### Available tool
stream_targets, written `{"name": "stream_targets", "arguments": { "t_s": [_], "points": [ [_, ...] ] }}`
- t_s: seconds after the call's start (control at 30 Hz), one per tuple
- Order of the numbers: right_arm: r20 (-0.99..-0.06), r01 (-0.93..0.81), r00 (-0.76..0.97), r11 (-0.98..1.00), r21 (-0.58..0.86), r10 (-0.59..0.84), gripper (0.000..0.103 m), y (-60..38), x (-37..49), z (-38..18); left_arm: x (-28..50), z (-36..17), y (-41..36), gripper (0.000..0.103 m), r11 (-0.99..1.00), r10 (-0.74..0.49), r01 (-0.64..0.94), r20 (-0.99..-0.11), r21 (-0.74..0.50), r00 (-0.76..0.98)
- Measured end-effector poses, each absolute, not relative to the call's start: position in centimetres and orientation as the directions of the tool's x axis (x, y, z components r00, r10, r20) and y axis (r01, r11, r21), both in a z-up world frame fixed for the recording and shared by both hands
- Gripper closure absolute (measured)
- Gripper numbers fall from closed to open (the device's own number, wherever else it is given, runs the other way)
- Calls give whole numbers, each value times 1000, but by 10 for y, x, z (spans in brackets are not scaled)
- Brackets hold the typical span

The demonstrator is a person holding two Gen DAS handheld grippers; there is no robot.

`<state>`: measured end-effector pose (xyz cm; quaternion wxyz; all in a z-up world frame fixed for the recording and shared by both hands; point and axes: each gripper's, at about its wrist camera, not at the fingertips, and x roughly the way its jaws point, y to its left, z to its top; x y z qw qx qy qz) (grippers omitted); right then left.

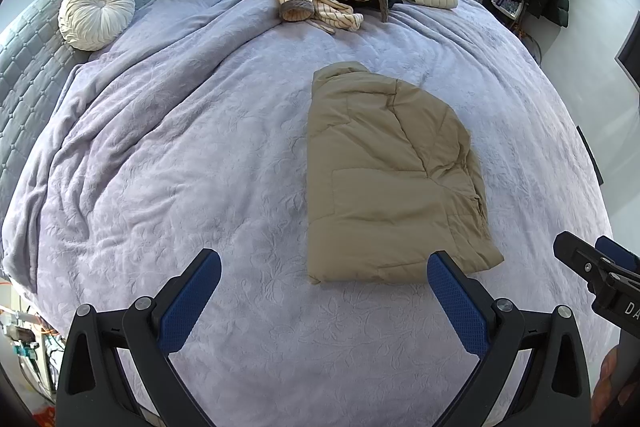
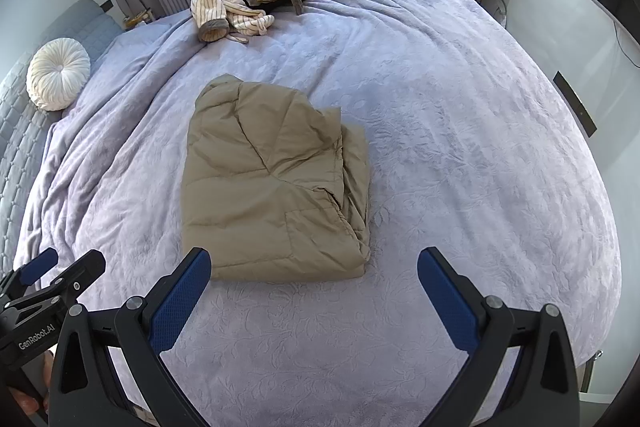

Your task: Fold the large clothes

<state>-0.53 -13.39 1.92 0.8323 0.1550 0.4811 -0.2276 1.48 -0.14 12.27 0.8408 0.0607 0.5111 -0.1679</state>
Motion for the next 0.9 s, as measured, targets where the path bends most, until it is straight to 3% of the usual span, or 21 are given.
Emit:
{"name": "stream_targets", "arguments": {
  "t_s": [0.9],
  "points": [
    [-874, 528, 429, 848, 39, -227, 0, -132, -4, 19, 23, 120, 2, 0, 935, -232, 345, -880, -84, 415]
  ]
}}
